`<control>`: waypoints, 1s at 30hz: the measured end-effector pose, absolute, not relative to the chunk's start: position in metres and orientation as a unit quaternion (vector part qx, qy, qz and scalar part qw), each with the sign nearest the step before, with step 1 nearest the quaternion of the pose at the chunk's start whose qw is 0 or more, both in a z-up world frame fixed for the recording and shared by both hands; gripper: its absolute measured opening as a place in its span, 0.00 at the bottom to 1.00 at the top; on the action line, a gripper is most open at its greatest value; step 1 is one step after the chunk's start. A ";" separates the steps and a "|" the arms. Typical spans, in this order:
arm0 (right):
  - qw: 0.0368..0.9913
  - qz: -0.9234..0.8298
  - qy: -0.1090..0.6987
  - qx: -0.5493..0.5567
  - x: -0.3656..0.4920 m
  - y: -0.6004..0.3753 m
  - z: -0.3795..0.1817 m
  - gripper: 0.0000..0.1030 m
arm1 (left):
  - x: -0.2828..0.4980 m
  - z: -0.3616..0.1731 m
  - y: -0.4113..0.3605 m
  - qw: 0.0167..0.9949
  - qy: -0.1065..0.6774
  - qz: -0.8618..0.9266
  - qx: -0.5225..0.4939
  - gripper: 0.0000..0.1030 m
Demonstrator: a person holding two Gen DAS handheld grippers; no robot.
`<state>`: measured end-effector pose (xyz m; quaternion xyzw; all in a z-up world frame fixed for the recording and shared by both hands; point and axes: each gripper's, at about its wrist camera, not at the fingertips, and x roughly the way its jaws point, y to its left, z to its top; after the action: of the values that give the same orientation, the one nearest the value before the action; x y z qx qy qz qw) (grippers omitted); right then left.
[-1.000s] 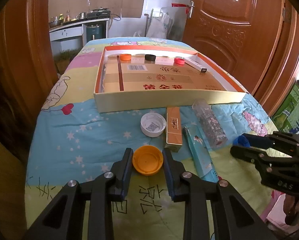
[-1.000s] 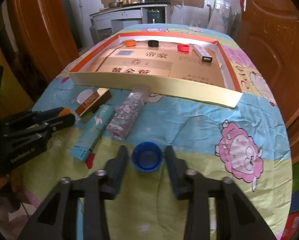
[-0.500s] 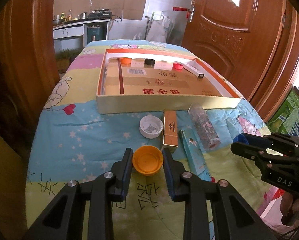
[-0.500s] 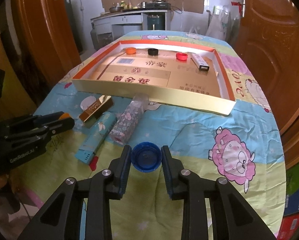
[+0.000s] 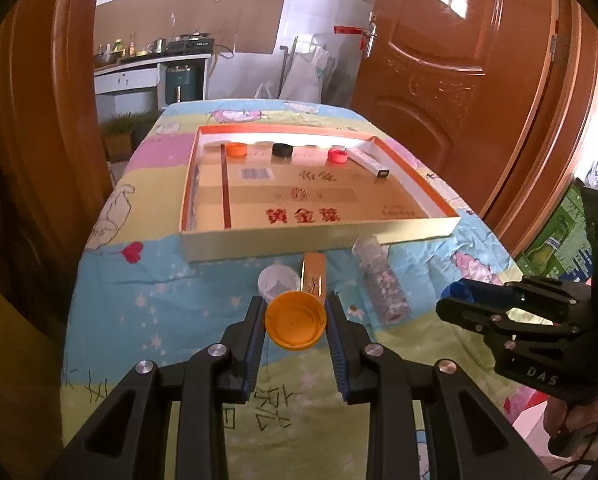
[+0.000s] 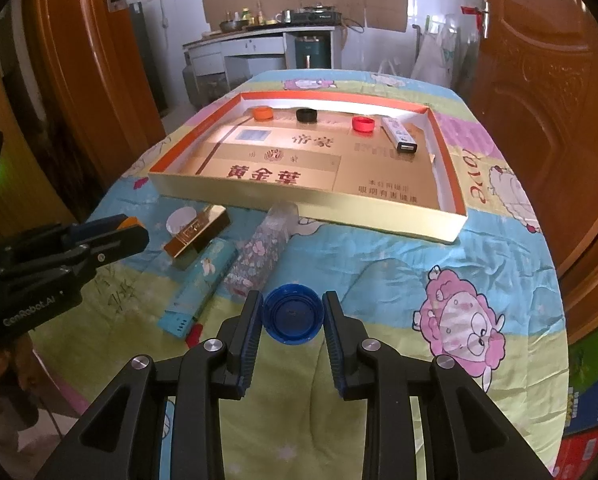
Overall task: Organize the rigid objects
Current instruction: 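Carry the blue cap in the right tool and yellow-orange cap in the left tool over the box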
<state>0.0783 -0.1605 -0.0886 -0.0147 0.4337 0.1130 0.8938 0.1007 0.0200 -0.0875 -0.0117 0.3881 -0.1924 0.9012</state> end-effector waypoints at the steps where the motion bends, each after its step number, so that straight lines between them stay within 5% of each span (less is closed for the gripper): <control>1: 0.894 0.113 0.432 -0.014 0.078 -0.161 -0.088 0.30 | 0.101 -0.086 0.019 0.902 0.387 -0.193 -0.011 0.29; 30: 0.897 0.128 0.422 -0.003 0.119 -0.170 -0.075 0.30 | 0.144 -0.067 0.005 0.904 0.383 -0.188 -0.018 0.29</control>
<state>0.1189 -0.1697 -0.0746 -0.0029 0.4222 0.1278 0.8974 0.1440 0.0047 -0.0673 -0.0178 0.3825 -0.1884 0.9044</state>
